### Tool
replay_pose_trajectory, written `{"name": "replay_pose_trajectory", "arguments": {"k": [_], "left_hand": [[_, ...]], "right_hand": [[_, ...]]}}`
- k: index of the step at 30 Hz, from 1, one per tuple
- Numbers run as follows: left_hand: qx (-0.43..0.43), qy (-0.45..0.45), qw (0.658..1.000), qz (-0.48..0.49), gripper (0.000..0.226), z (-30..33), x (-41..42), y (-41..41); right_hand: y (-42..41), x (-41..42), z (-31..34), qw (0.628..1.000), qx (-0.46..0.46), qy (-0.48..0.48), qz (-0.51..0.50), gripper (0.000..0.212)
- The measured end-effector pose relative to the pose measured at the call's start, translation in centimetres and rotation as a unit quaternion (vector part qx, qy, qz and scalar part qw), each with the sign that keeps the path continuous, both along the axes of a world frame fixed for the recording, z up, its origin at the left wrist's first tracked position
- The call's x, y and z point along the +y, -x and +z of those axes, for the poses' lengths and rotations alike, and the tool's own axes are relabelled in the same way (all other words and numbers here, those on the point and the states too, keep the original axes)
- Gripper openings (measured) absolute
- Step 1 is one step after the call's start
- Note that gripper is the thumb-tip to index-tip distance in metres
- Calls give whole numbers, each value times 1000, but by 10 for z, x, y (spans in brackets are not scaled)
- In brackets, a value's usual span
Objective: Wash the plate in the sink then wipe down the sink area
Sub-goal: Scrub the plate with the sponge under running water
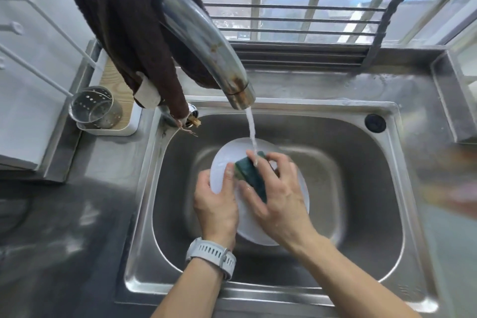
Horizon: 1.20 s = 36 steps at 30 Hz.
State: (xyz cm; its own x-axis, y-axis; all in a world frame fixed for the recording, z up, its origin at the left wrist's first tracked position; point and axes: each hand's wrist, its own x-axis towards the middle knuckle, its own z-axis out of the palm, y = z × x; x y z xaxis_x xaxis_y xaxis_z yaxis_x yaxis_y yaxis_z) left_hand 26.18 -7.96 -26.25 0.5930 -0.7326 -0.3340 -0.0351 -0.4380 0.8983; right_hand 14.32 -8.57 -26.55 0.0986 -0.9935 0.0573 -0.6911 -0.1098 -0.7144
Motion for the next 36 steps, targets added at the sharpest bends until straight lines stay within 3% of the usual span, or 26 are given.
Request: {"name": "replay_pose_trajectory", "arguments": {"k": [6, 10, 12, 16, 20, 22, 28, 33, 36], "left_hand": [[-14, -27, 999, 19, 36, -3, -1, -2], [-40, -38, 998, -29, 36, 2, 0, 2], [-43, -36, 998, -38, 38, 5, 2, 2], [-51, -21, 997, -54, 38, 7, 0, -6], [-75, 0, 992, -104, 32, 7, 0, -5], [-88, 4, 989, -115, 31, 6, 2, -4], [-79, 25, 993, -80, 34, 12, 6, -11], [-37, 21, 998, -48, 32, 13, 3, -10], [-20, 31, 998, -46, 28, 16, -6, -9]], "right_hand": [[23, -47, -23, 990, 72, -78, -94, 54], [5, -14, -3, 999, 28, -14, -13, 52], [0, -31, -8, 998, 60, -9, 2, 52], [22, -74, -24, 984, 77, -138, -82, 49], [-2, -47, -1, 998, 41, -41, -4, 51], [-12, -57, 1, 998, 35, -38, 18, 51], [27, -80, -34, 976, -17, -194, -95, 58], [49, -22, -32, 952, -61, -217, -206, 46], [36, 17, -15, 952, -63, -201, -221, 47]]}}
